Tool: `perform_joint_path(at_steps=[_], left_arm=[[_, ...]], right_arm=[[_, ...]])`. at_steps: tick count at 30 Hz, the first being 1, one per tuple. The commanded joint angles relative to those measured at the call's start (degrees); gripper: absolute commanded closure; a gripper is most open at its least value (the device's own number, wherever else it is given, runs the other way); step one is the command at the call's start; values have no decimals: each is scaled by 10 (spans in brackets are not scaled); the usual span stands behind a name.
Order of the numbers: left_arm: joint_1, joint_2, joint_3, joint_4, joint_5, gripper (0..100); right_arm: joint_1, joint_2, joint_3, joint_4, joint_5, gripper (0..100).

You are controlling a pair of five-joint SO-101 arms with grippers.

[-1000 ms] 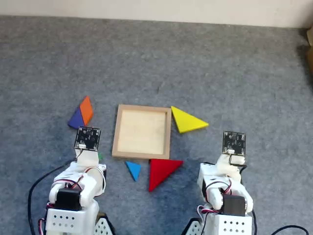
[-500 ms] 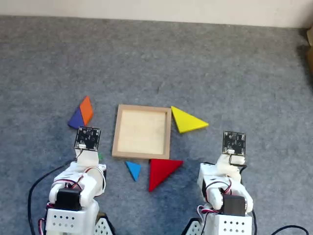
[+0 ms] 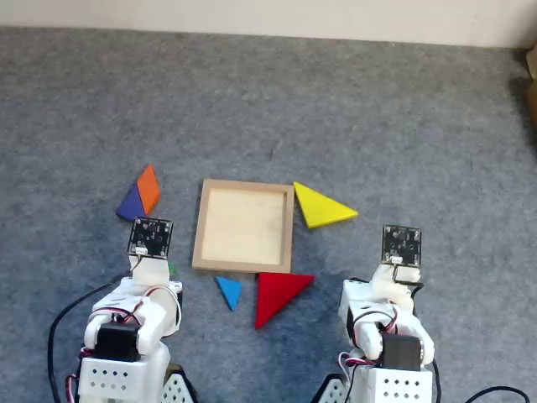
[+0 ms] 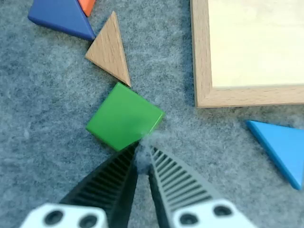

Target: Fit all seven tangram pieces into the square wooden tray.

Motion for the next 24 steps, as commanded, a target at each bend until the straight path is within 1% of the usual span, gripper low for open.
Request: perform_joint_path(at_steps=[1, 3, 4, 7, 8, 9, 12, 14, 18, 19, 24], left_arm=[[2, -4, 12, 3, 3, 995], [2, -4, 12, 3, 3, 995], [2, -4, 12, 3, 3, 995], [2, -4, 12, 3, 3, 995], [2, -4, 12, 3, 3, 995], [2, -4, 12, 3, 3, 995], [2, -4, 12, 3, 3, 995], [2, -4, 12, 3, 3, 995], [2, -4, 12, 3, 3, 995], [2, -4, 12, 3, 3, 995], [2, -4, 12, 3, 3, 995]], right_arm=[[7, -7, 82, 7, -4, 987], [14, -7, 80, 1, -4, 987], [32, -7, 68, 0, -4, 987], [135, -7, 0, -29, -2, 987], [156, -7, -21, -50, 5, 985], [170, -7, -37, -73, 28, 985], [205, -7, -76, -128, 128, 983], [206, -7, -88, -151, 178, 982], [209, -6, -107, -151, 239, 980], [205, -4, -124, -150, 248, 973], [175, -3, -211, -138, 238, 936]])
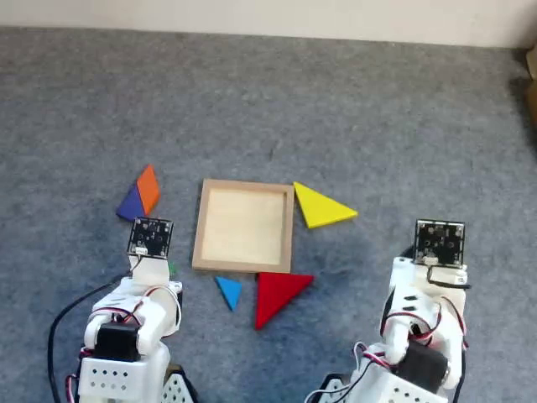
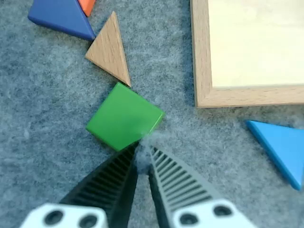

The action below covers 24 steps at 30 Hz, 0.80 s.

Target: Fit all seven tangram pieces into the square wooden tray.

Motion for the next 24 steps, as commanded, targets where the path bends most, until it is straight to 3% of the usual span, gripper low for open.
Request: perform_joint_path(at_steps=[1, 13, 24], left_arm=[[2, -4, 12, 3, 3, 995], [2, -4, 12, 3, 3, 995], [2, -4, 12, 3, 3, 995]], right_arm=[[-33, 0, -104, 0, 8, 936], [-119, 320, -385, 38, 28, 935], [-246, 595, -473, 35, 27, 912]])
